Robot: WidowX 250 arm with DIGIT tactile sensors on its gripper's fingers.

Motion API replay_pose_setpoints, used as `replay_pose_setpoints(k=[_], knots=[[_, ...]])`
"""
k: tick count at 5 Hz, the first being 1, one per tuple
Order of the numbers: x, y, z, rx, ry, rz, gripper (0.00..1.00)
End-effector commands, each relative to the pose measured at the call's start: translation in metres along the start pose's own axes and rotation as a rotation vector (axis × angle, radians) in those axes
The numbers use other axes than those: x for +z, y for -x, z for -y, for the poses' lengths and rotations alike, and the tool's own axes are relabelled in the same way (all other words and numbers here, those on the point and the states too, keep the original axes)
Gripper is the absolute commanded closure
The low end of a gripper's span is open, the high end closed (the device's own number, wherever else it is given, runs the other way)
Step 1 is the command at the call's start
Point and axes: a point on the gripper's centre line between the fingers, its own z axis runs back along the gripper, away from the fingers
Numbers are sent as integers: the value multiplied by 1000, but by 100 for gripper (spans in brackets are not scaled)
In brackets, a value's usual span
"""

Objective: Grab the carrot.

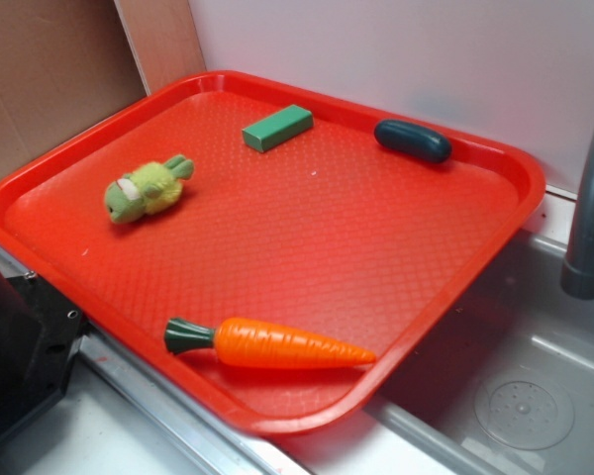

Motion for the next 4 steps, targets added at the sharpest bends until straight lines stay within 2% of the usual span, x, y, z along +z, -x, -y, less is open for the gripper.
replay_pose_setpoints(k=[1,2,3,4], knots=[[0,0,0,0,0,0,0],[-10,-16,4,-150,38,49,0],[-23,-24,18,-311,53,70,0],[-39,-29,36,-503,92,103,0]])
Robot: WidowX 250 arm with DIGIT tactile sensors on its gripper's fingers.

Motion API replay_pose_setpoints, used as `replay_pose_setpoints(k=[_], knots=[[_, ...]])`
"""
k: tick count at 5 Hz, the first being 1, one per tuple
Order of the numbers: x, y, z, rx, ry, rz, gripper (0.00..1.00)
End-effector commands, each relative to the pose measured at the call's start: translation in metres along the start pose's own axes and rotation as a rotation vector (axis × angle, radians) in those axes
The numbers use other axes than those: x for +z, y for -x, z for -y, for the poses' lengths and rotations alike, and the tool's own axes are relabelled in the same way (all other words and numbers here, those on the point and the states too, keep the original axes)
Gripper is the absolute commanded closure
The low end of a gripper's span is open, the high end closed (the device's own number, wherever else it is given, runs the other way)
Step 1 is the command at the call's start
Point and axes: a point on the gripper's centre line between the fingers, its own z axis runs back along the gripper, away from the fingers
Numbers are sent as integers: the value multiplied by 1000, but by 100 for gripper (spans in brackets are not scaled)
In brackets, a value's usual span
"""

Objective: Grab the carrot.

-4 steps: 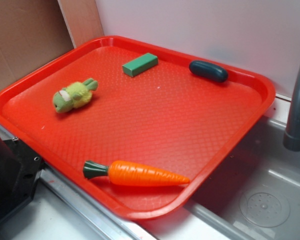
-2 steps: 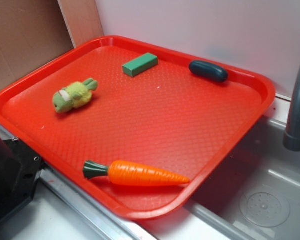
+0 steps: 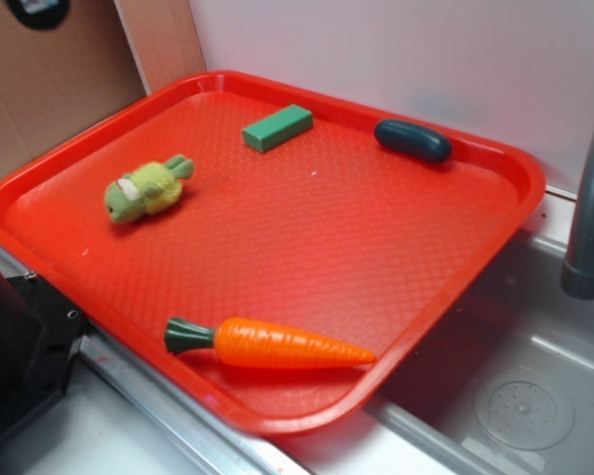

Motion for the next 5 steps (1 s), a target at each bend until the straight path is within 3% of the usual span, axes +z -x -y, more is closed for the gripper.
replay_pose_setpoints(k=[1,3,5], knots=[[-36,-18,36,-376,119,53,0],[-83,-25,70,-461,45,-28,0],[-137,-12,97,-533,19,-123,0]])
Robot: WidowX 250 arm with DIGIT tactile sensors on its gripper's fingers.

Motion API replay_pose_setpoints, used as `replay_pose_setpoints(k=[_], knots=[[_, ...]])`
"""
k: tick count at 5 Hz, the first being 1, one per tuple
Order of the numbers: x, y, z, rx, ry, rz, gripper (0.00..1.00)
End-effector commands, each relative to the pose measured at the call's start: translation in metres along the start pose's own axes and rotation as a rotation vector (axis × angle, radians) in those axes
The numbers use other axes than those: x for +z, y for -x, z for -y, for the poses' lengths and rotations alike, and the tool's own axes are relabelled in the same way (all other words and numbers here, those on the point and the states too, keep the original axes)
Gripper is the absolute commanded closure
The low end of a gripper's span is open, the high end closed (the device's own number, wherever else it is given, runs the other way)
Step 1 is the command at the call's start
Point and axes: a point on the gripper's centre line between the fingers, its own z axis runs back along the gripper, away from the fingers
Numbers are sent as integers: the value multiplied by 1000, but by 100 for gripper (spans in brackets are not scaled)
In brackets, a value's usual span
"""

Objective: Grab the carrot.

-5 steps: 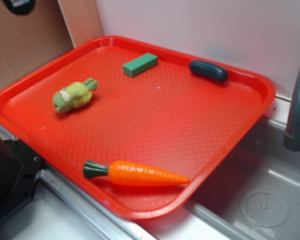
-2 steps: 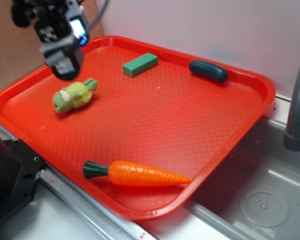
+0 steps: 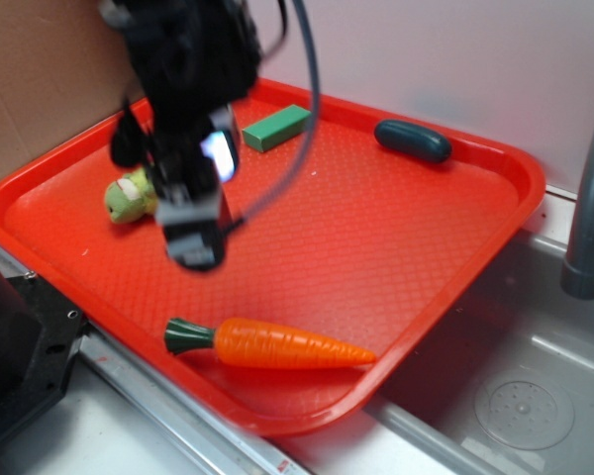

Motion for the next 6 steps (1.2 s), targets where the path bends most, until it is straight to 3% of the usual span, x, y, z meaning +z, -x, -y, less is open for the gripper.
replay_pose_setpoints(k=[1,3,4,6], knots=[[-40,-5,22,-66,8,-52,0],[-78,-8,17,-22,14,-156,0],[-81,-9,13,-12,23,-166,100],[-75,-9,3,23,26,-172,100]])
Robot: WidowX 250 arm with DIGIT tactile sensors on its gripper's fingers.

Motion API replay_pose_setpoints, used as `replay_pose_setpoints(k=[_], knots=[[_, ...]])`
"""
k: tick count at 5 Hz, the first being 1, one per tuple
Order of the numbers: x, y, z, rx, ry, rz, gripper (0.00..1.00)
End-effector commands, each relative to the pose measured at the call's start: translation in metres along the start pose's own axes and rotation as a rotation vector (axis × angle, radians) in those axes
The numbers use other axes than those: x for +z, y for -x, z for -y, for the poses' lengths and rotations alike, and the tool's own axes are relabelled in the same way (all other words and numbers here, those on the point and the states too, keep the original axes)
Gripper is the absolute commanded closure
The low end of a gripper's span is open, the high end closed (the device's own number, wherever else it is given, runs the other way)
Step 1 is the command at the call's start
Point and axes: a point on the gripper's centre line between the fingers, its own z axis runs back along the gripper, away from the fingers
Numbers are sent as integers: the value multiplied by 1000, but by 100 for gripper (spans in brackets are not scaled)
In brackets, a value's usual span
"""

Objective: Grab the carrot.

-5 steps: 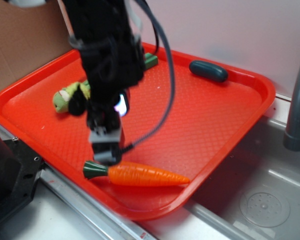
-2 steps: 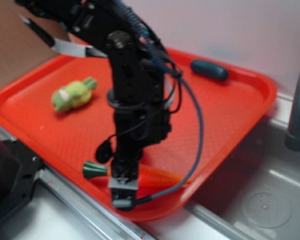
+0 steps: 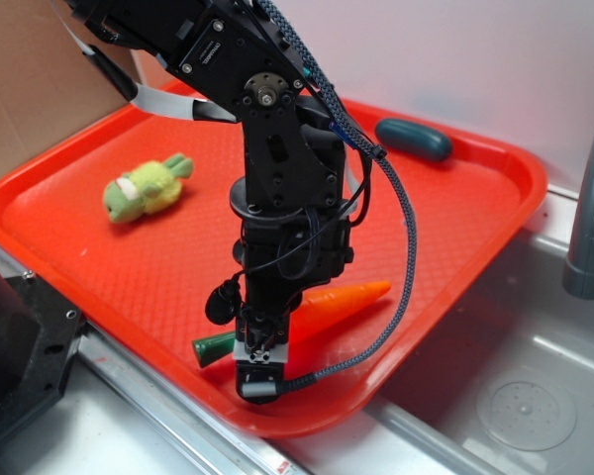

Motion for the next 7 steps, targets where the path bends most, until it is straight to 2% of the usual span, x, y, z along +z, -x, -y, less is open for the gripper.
replay_pose_setpoints(k=[1,2,3,4,6,7], knots=[[35,15,-27,185,7,25,100],[74,32,-51,415,24,55,100],[111,51,-73,650,18,108,100],[146,81,-88,827,21,168,100],[167,93,-95,919,-73,191,100],[160,90,-102,918,-34,153,100]])
